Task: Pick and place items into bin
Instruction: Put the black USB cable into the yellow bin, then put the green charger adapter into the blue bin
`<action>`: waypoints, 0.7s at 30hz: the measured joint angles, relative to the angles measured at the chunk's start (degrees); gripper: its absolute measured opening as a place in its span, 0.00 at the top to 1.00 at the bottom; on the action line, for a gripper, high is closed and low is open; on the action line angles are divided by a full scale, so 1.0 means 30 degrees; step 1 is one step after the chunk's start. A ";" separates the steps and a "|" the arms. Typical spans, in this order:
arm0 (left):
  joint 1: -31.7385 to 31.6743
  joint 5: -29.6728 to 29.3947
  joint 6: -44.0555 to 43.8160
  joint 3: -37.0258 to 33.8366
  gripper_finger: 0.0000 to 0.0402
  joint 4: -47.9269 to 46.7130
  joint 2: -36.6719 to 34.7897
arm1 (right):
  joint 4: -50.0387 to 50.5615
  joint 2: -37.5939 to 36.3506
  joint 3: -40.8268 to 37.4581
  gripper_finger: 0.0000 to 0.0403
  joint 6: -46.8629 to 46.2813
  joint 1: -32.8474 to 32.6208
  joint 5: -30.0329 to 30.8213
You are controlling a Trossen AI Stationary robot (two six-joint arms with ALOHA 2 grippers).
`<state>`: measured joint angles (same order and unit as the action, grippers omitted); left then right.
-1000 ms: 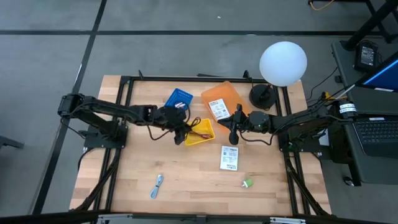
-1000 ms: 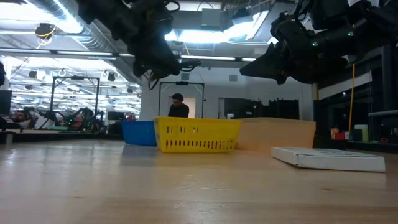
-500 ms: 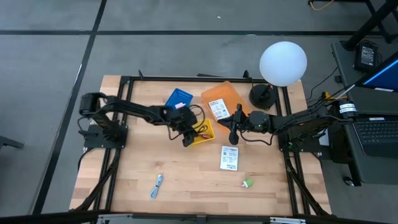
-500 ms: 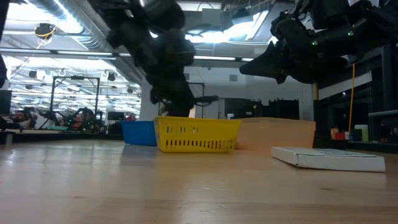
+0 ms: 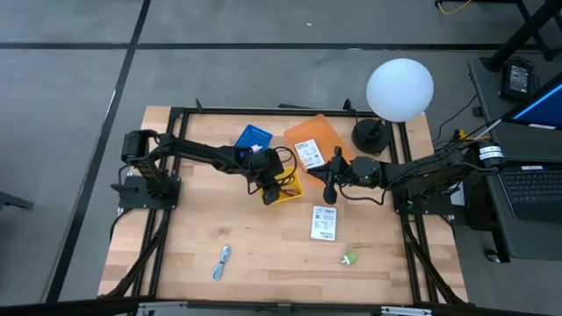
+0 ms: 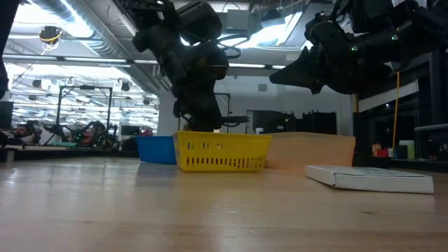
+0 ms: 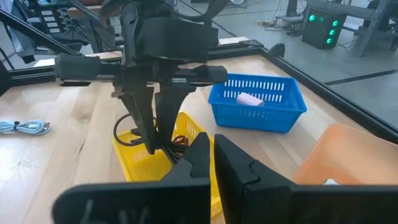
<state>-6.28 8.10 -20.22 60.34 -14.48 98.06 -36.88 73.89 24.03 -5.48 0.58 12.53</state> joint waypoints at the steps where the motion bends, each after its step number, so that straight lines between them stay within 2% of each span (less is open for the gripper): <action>1: -0.0014 -0.0002 -0.0144 0.0000 0.87 -0.0030 0.0000 | 0.0000 0.0000 0.0000 0.98 0.0000 0.0000 0.0000; 15: -0.0001 -0.0299 0.0317 0.0000 0.74 0.0028 0.0000 | 0.0000 0.0000 0.0000 0.98 0.0000 0.0000 0.0000; 21: -0.0001 -0.0064 0.0827 0.0000 0.72 0.0026 -0.0039 | 0.0000 0.0000 0.0000 0.98 -0.0007 0.0000 0.0000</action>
<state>-6.28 7.91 -17.74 60.34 -14.40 97.94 -36.88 73.89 24.03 -5.50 0.58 12.53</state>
